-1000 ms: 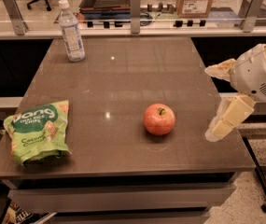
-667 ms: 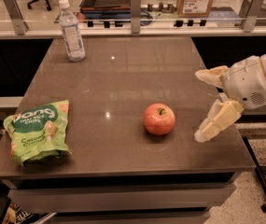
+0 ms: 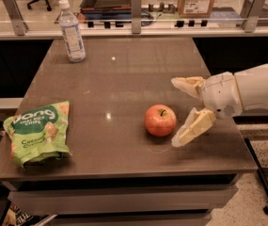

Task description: Move apple near blue plastic bottle

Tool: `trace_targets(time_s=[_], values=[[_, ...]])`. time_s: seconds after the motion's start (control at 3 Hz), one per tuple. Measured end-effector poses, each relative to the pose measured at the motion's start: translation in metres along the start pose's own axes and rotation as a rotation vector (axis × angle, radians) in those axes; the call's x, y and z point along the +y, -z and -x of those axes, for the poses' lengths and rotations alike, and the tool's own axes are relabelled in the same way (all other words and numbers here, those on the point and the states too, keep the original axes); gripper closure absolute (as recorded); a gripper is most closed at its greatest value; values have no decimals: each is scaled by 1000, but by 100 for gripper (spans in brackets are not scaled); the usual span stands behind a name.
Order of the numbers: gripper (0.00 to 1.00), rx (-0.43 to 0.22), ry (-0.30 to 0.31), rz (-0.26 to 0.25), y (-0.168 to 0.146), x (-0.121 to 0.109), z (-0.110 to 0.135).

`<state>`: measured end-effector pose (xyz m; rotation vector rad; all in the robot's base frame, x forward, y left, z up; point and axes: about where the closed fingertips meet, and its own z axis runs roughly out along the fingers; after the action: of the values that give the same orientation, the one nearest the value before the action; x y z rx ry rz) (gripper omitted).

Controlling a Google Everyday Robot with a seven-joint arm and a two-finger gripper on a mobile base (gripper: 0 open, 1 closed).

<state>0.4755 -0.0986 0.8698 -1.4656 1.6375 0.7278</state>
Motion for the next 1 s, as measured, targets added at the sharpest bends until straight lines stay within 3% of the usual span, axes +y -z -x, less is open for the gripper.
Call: trace_targets(time_s=[0.33,0.67,1.0], values=[[0,-32,0,43,-20,16,-1],[18,-31,3,46,-21,17,0],[42,-31,5,49,-23,18,1]])
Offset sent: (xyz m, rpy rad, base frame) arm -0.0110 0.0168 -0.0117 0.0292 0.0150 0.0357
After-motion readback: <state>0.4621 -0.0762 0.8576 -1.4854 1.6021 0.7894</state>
